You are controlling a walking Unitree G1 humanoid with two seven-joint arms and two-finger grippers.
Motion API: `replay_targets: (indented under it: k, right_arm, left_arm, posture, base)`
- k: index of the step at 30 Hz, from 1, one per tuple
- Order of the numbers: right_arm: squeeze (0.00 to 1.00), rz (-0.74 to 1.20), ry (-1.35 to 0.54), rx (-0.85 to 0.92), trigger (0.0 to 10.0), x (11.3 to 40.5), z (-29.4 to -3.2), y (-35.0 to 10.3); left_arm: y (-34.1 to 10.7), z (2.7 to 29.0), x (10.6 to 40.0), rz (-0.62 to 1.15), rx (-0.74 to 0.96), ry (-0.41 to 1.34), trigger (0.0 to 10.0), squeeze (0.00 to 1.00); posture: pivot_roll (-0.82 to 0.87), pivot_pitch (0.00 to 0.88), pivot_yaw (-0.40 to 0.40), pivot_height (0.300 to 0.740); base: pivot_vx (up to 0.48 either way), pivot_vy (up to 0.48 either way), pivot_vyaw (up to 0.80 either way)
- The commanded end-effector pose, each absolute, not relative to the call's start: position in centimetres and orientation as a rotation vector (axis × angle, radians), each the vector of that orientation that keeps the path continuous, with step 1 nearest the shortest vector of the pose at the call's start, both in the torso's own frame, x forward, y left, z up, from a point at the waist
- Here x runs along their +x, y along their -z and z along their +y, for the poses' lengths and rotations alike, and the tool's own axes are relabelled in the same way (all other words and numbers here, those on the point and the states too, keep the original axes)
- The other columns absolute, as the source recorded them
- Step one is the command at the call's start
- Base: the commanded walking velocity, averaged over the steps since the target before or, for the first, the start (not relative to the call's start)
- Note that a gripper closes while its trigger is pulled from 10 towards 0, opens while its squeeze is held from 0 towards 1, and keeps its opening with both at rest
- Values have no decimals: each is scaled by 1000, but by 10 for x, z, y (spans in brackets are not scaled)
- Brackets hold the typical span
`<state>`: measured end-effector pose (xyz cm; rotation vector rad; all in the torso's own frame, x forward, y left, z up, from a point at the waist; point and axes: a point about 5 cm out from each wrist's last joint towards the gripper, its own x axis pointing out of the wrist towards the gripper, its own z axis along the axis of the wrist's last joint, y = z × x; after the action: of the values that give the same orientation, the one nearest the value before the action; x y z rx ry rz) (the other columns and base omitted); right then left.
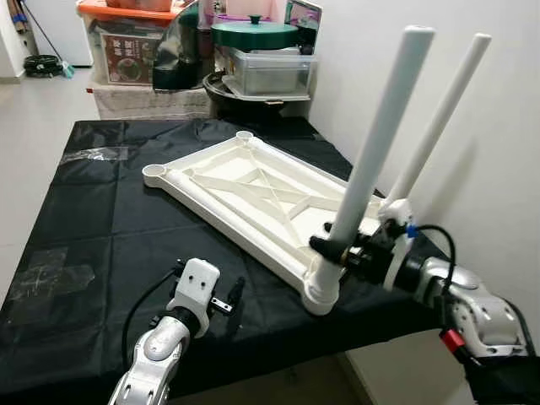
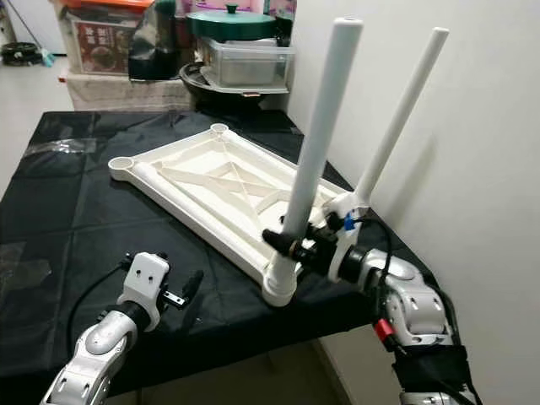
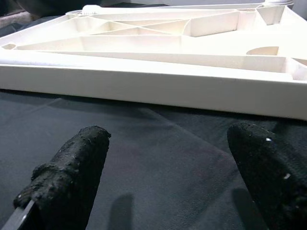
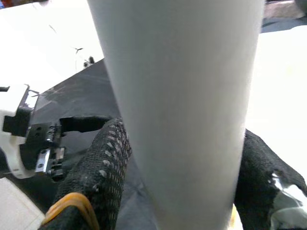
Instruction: Building children table
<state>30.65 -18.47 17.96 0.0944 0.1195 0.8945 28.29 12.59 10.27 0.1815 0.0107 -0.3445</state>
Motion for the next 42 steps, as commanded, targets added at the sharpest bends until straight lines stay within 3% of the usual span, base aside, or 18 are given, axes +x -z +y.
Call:
replay_targets:
  k: [1,3,4,5,11,16,17,21,22,27,28,34,35,36,37,40,41,42]
  right_arm:
    - [0,145,-962,122,7961,303,-175,-169]
    - [0,145,-962,122,7961,303,-175,-169]
    - [0,110,-687,103,0,322,-175,-160]
    - [0,110,-687,103,0,322,-175,-160]
    - [0,55,-92,174,0,329,-179,-151]
    - [0,48,25,123,0,316,-171,-148]
    - [0,53,-30,63,10000,312,-157,-150]
    - [0,51,-64,31,10000,312,-151,-151]
    - [1000,4,-119,52,10000,312,-146,-155]
    - [1000,-62,-267,99,10000,320,-147,-170]
    - [0,-90,-376,156,10000,325,-151,-180]
    - [0,-130,-734,69,10000,315,-160,-205]
    - [0,-118,-829,29,8745,308,-159,-208]
    - [0,-118,-829,29,8745,308,-159,-208]
    - [0,-100,-896,1,7294,303,-158,-210]
    - [0,-76,-943,-33,7216,300,-158,-209]
    - [0,-66,-933,-38,0,302,-157,-205]
    - [0,-66,-933,-38,0,302,-157,-205]
  left_arm:
    - [-101,124,282,18,187,357,10000,0]
    - [-101,124,282,18,187,357,10000,0]
    - [-101,125,283,16,191,357,10000,0]
    - [-101,125,283,16,191,357,10000,0]
    - [-101,125,282,15,194,360,10000,0]
    - [-101,124,282,15,194,363,10000,0]
    - [-101,123,282,15,194,363,10000,0]
    - [-101,123,282,15,194,364,10000,0]
    - [-100,122,282,15,193,365,10000,0]
    - [-100,122,283,16,191,364,10000,0]
    - [-100,121,283,15,189,363,10000,0]
    - [-100,122,283,14,187,357,10000,0]
    - [-100,123,283,15,188,355,10000,0]
    - [-100,123,283,15,188,355,10000,0]
    - [-100,123,283,15,188,353,10000,0]
    - [-100,123,283,17,184,353,10000,0]
    - [-99,122,283,18,186,357,10000,0]
    - [-99,122,283,18,186,357,10000,0]
  posture:
    - [85,0,-122,740]
    - [85,0,-122,740]
    - [86,0,-120,740]
    - [86,0,-120,740]
    - [87,0,-116,740]
    - [86,0,-116,740]
    - [80,0,-117,740]
    - [80,0,-117,740]
    - [80,0,-118,740]
    - [78,0,-125,740]
    - [79,0,-128,740]
    - [84,0,-132,740]
    - [84,0,-132,740]
    - [84,0,-132,740]
    - [78,0,-133,740]
    - [78,0,-135,740]
    - [78,0,-135,740]
    - [78,0,-135,740]
  base:
    - [0,0,0]
    - [0,0,0]
    - [0,0,0]
    - [0,0,0]
    - [0,0,0]
    - [0,0,0]
    - [0,0,0]
    - [0,0,0]
    - [0,0,0]
    - [0,0,0]
    - [0,0,0]
    - [0,0,0]
    - [0,0,0]
    - [0,0,0]
    - [0,0,0]
    - [0,0,0]
    - [0,0,0]
    - [0,0,0]
